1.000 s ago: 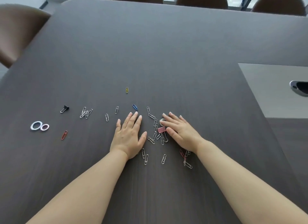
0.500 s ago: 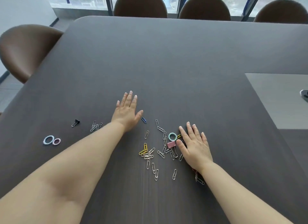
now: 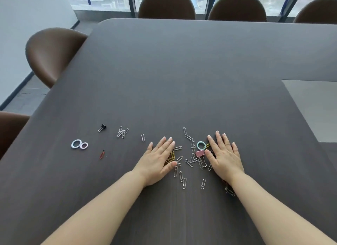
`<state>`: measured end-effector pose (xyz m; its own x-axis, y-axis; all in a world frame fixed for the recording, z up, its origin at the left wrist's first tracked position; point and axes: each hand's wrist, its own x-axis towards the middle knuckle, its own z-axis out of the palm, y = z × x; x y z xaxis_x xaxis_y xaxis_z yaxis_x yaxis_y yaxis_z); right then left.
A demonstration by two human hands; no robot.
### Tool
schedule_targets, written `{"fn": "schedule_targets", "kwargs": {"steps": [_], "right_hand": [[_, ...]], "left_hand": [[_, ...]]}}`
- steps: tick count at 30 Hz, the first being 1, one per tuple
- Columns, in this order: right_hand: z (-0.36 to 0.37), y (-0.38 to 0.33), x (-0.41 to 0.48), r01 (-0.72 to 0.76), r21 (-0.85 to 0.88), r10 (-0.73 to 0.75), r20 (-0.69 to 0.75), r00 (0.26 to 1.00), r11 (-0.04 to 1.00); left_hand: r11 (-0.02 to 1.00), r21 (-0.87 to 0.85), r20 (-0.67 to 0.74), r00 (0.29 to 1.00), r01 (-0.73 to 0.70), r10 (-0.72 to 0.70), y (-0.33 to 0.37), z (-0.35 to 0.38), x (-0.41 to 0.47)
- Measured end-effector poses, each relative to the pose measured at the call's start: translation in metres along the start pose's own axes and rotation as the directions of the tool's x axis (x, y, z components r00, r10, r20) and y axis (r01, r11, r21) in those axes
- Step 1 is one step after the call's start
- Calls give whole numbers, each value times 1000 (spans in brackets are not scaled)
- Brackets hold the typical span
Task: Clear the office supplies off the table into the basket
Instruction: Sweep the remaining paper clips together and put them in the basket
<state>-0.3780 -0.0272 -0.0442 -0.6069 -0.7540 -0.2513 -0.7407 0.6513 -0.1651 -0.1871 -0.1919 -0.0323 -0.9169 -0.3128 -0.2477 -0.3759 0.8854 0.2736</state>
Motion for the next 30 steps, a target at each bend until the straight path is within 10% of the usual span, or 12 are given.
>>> {"fn": "schedule_targets", "kwargs": {"steps": [6, 13, 22, 30], "right_hand": [[-6, -38, -3, 77, 139, -80, 14, 997, 987], [2, -100, 27, 176, 125, -172, -39, 984, 976], [5, -112, 51, 276, -8, -276, -3, 961, 961], [4, -102, 4, 471, -5, -466, 122, 876, 882]], "left_hand": [[891, -49, -217, 866, 451, -450, -77, -32, -35], [690, -44, -106, 683, 723, -722, -153, -34, -63], [932, 8, -121, 926, 362, -358, -157, -30, -40], [1000, -7, -79, 997, 23, -24, -84, -1, -65]]}}
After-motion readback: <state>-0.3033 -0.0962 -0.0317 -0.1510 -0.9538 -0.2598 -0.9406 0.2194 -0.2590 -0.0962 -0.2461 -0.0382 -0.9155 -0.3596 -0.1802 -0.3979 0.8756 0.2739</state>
